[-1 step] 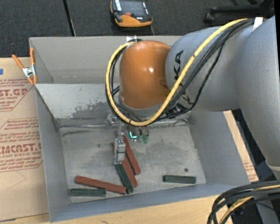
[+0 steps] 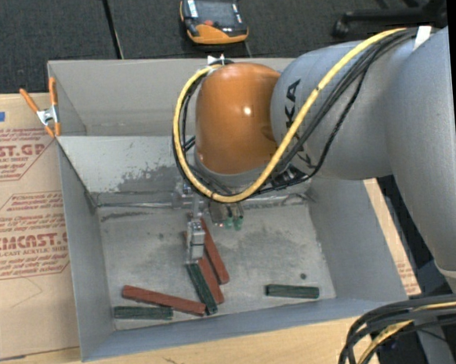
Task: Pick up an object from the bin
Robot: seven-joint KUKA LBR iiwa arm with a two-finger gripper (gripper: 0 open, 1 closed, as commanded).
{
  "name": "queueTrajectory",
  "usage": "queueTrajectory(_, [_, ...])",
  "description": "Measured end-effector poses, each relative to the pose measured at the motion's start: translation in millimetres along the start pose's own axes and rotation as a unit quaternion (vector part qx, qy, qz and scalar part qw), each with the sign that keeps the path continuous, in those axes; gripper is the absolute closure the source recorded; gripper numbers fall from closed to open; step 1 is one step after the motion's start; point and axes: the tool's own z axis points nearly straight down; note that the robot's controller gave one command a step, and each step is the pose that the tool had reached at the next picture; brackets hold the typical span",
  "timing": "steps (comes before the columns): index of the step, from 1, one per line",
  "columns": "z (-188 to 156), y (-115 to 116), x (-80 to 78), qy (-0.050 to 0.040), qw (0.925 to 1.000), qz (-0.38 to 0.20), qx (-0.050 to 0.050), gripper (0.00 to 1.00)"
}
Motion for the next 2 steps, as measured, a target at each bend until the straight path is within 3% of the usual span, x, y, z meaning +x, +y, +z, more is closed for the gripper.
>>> queueTrajectory(1, [65.2,21.2,39.8,-0.0017,0.9995,0.031,0.0,0.0])
queueTrajectory(2, [115.1,31.2,52.5,0.0009,0.9999,-0.01,0.001,0.0])
